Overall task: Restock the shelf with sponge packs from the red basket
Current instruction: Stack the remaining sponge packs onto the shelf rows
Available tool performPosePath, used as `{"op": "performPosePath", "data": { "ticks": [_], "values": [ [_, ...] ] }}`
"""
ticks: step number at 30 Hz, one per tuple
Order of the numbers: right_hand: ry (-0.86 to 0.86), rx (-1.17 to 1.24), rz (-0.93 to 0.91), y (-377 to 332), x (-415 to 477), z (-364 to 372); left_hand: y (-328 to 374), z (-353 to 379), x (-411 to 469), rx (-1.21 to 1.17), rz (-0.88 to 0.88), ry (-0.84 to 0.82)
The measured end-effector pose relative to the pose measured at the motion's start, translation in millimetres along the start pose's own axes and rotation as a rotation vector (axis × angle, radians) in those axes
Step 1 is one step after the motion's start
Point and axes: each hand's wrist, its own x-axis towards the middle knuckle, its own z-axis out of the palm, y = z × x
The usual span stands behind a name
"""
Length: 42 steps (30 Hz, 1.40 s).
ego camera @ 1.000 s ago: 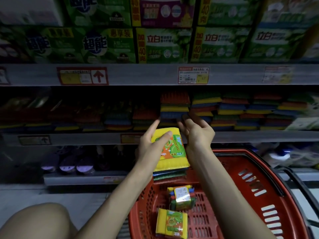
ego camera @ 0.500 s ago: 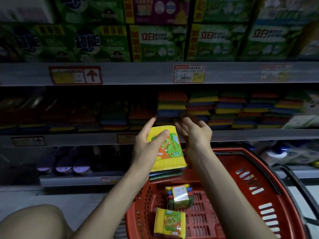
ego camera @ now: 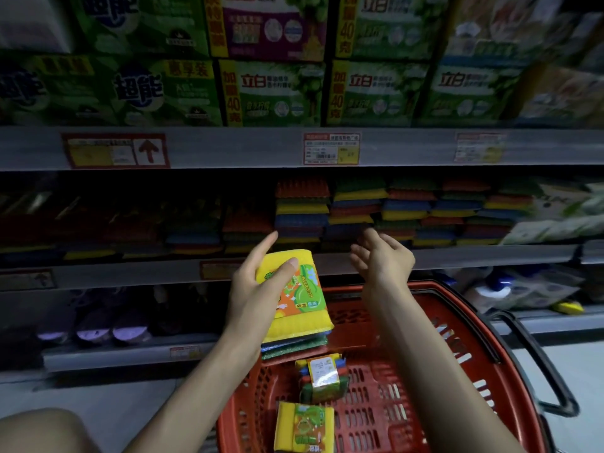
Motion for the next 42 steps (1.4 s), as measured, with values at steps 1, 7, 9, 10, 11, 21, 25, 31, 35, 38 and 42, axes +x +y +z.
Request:
{"op": "performPosePath", "data": {
  "ticks": [1,7,9,10,11,21,25,31,35,38,42],
  "values": [
    [0.011,0.000,0.002,-0.5,1.5,1.4,0.7,1.0,-0.7,0.003,0.001,-0.004],
    [0.060,0.043,0.099,-3.4,14.1,10.2,-1.3,3.6,0.3,0.000,-0.011,0.004],
    [0.081,0.058,0.134,-4.2,16.9,11.6,-2.1,3.8,1.0,0.005,-0.018,0.000],
    [0.090,0.057,0.145,-4.7,18.0,12.1,-2.3,4.0,1.2,0.006,-0.021,-0.002],
    [0.094,0.050,0.153,-5.2,18.2,12.3,-2.2,4.2,1.0,0.007,-0.022,-0.002],
    [0.111,0.058,0.206,-6.4,22.0,16.5,-0.7,5.5,0.9,-0.010,-0.031,0.000],
    [0.093,0.051,0.202,-6.1,20.3,15.0,0.8,5.8,0.2,-0.023,-0.028,-0.001],
    [0.112,0.018,0.134,-4.9,18.8,8.3,1.8,5.3,-1.0,-0.038,-0.027,0.002],
    [0.135,0.052,0.089,-7.9,21.5,12.0,2.4,5.1,-1.9,-0.049,-0.035,0.008],
    [0.149,0.089,0.097,-11.5,20.1,15.8,2.8,5.6,-2.2,-0.051,-0.035,0.017],
    [0.142,0.083,0.116,-14.8,18.2,19.5,4.5,6.2,-2.5,-0.060,-0.040,0.014]
  ]
}}
